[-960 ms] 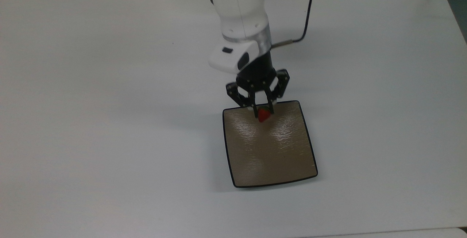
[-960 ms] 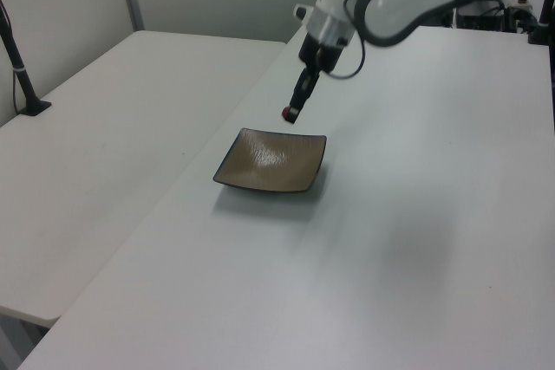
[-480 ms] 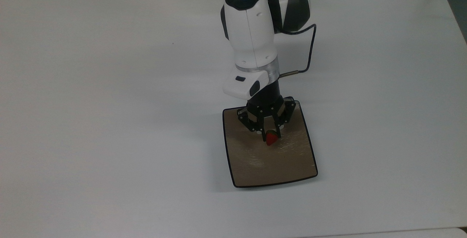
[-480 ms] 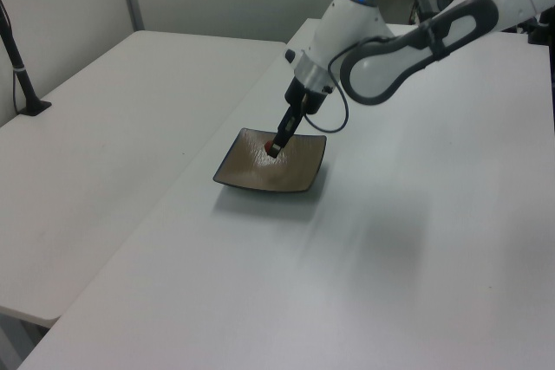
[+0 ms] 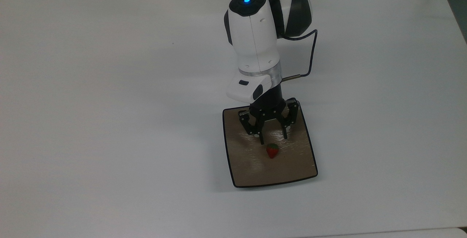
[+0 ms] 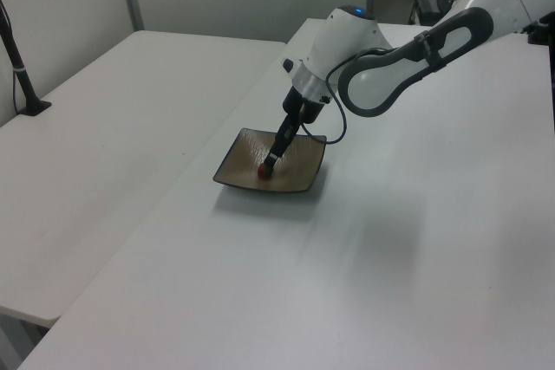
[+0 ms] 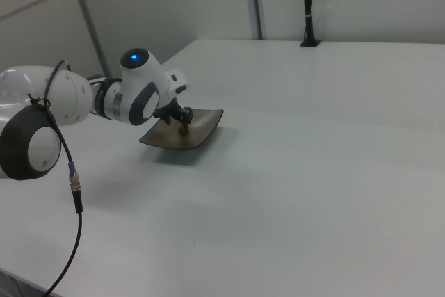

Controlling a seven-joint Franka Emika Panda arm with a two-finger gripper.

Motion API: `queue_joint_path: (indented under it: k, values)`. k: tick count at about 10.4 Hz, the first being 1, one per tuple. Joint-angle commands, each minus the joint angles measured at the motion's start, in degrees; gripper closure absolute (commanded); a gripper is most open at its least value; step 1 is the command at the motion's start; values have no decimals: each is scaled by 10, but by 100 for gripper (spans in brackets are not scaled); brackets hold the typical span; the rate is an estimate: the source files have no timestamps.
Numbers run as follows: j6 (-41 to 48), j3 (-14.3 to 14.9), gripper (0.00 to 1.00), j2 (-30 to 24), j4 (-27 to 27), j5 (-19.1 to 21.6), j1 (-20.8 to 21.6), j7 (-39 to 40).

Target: Strawberries on a ceramic plate

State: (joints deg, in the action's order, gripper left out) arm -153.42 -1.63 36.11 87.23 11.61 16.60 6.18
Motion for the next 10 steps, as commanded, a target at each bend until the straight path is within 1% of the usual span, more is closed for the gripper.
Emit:
queue_joint_path:
  k: [1, 2, 4, 5, 6, 8, 10]
  values:
    - [0, 6, 0, -22, 0, -1, 4, 2]
    - [9, 7, 0, -48, 9, -1, 3, 2]
    - [132, 19, 0, -104, 11, -2, -2, 3]
    - [192, 21, 0, -132, 11, -2, -10, 5]
    - [258, 21, 0, -162, 11, -3, -23, 4]
    - [382, 21, 0, -225, 12, -19, -47, 2]
    - [478, 21, 0, -274, 13, -25, -74, 1]
